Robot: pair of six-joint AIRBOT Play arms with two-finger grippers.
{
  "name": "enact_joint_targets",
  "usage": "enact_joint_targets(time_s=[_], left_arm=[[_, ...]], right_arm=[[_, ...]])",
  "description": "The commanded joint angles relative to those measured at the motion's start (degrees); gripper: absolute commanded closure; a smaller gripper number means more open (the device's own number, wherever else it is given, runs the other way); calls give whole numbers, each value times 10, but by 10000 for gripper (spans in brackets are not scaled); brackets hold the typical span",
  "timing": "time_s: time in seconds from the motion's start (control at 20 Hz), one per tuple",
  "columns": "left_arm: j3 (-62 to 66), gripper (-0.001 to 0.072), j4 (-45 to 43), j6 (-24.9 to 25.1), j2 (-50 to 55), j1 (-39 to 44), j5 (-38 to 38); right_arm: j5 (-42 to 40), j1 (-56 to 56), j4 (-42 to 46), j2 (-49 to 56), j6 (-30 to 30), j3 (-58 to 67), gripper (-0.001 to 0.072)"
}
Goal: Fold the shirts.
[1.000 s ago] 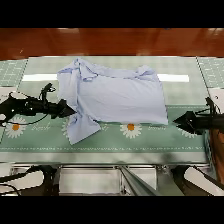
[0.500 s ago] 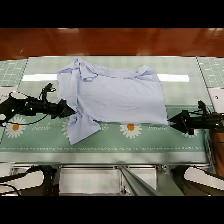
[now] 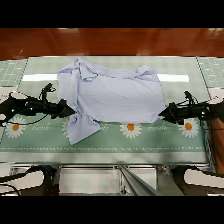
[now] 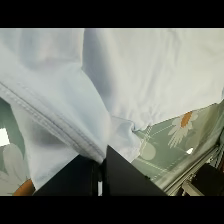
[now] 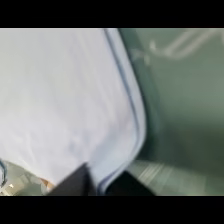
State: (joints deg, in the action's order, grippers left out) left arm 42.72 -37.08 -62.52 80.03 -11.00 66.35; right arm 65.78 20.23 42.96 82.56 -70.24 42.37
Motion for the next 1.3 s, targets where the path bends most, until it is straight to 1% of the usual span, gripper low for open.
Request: enact_joint_targets(time_s=[0.0, 0.2, 0.25, 0.35, 0.5, 0.55, 0.7, 0.85, 0.9, 1.0, 1.1, 1.15, 1.25], left_arm=[[0, 686, 0, -1, 0, 0, 0], [12, 686, 0, -1, -5, -2, 7], [26, 686, 6, -1, -12, -4, 12], [73, 686, 47, -1, -34, -17, 23], [184, 686, 132, -2, -84, -40, 20], [232, 687, 149, -10, -101, -45, 13], [382, 687, 155, -54, -142, -50, -33], [524, 687, 149, -87, -170, -60, -70], [563, 687, 137, -101, -180, -67, -76], [630, 687, 106, -136, -206, -93, -71], [650, 687, 104, -139, -252, -129, -62], [650, 687, 93, -139, -283, -151, -54], [650, 687, 31, -147, -342, -195, -23]], right_arm=[[-5, -30, -7, 9, 2, 22, 683], [18, -19, -1, -3, 12, 33, 683], [30, -16, 3, -14, 12, 50, 683], [59, -10, 22, -41, 2, 123, 683], [94, -7, 51, -75, -38, 304, 683], [99, -8, 57, -79, -52, 373, 683], [115, -8, 57, -80, -91, 589, 683], [128, -7, 57, -80, -119, 763, 683], [130, -7, 57, -85, -122, 801, 683], [118, -7, 58, -124, -116, 813, 683], [128, -7, 68, -171, -101, 813, 683], [128, -7, 85, -195, -100, 813, 683], [126, -7, 150, -249, -102, 813, 683]])
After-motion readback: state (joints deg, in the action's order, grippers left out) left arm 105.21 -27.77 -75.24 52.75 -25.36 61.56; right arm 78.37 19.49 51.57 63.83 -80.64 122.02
